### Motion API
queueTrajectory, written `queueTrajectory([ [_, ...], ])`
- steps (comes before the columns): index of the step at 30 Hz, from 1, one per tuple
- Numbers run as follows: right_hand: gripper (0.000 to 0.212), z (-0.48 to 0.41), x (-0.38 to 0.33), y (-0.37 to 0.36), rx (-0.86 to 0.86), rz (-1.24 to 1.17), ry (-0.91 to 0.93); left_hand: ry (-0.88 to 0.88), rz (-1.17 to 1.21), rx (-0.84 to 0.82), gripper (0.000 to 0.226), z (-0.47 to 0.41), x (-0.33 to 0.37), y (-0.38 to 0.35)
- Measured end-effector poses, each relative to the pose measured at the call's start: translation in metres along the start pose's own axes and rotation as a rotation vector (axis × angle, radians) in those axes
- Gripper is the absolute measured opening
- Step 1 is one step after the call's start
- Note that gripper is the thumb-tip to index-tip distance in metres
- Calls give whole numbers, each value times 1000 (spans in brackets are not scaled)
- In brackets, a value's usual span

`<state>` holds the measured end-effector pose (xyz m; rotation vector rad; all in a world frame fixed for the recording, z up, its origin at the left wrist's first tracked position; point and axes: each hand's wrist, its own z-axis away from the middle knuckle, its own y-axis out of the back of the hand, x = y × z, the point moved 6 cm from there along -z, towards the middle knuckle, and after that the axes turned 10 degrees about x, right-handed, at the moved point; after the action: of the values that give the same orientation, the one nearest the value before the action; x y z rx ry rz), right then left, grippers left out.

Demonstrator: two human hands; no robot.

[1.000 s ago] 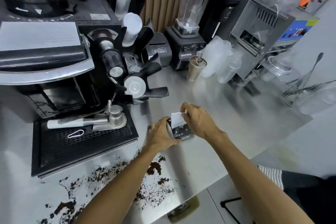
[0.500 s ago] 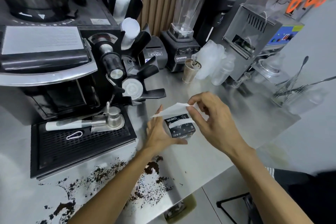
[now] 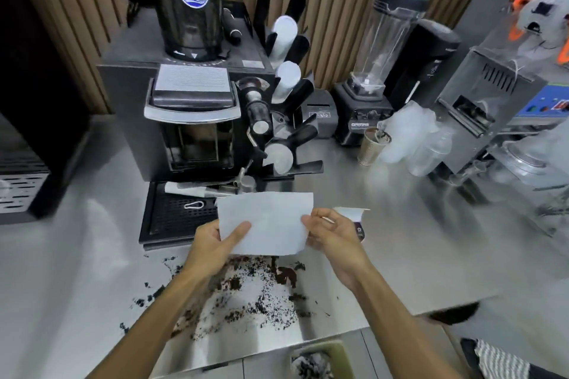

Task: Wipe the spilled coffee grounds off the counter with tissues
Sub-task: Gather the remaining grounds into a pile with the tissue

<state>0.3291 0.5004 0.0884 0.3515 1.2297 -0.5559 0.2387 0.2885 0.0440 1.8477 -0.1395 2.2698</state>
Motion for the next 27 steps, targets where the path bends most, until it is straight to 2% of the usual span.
queueTrajectory([
  [2, 38, 4, 25, -24, -89, 21, -107, -18, -55, 57, 31, 12, -2, 28],
  [4, 39, 12, 48, -47, -177, 59, -205, -10, -120, 99, 25, 26, -6, 52],
  [8, 24, 32, 79, -82, -250, 130, -263, 28, -231, 157, 21, 46, -24, 104],
  [13, 24, 50, 99, -107, -250, 147, -293, 107, -130, 129, 23, 62, -48, 151],
  [16, 26, 52, 107, -121, -240, 55, -337, 210, -20, 108, 23, 60, -59, 165],
  [20, 19, 55, 111, -147, -223, -13, -359, 306, 31, 110, 29, 43, -62, 183],
  [23, 31, 58, 112, -168, -166, -95, -357, 353, 174, 77, 29, 30, -51, 190],
  [25, 36, 61, 112, -181, -134, -68, -328, 357, 153, 14, 29, 19, -44, 197],
  [27, 34, 62, 113, -192, -82, -28, -273, 312, 5, -69, 24, 4, -43, 208],
])
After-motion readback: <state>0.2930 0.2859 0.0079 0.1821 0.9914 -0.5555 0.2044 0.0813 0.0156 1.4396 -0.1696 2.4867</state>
